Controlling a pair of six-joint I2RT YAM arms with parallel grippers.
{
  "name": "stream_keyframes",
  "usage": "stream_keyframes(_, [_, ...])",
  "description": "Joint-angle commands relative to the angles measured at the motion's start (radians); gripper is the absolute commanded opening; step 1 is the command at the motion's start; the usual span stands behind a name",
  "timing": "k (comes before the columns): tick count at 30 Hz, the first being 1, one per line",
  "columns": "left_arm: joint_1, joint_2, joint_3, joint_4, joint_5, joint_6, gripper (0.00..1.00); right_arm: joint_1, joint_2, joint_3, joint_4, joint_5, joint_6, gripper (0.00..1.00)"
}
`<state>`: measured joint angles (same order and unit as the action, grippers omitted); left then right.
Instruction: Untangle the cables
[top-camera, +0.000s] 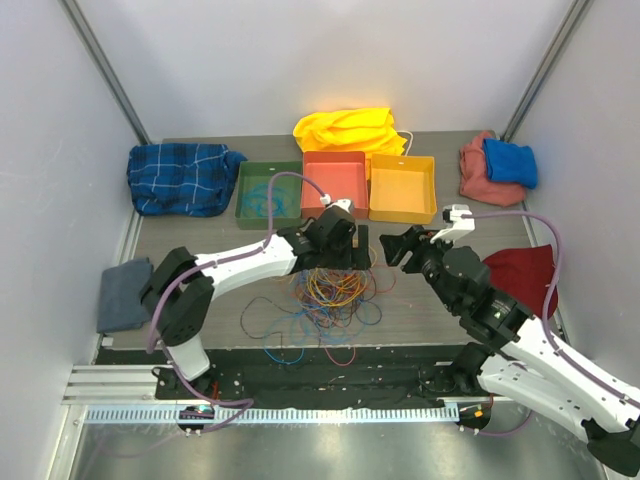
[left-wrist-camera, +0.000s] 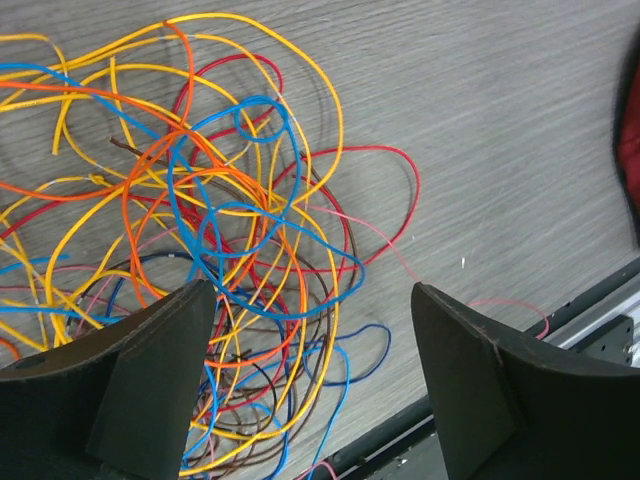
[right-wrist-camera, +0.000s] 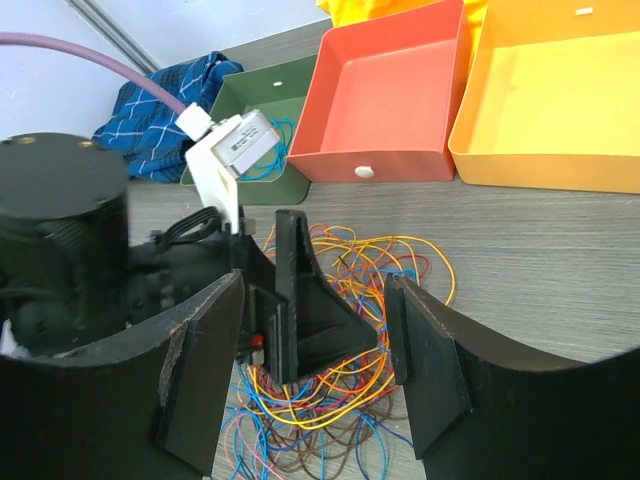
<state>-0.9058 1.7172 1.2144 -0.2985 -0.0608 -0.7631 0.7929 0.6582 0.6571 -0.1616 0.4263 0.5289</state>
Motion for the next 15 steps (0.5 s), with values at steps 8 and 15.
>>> stream_keyframes(8, [0.042, 0.127, 0.066, 0.136, 0.128, -0.071, 0.42, -0.001, -0.012, -0.002, 0.004, 0.035, -0.015, 0.68])
stream_keyframes(15, [0.044, 0.006, 0.045, 0.141, 0.082, -0.024, 0.00, 0.000, -0.080, -0.048, 0.017, 0.111, -0.003, 0.68])
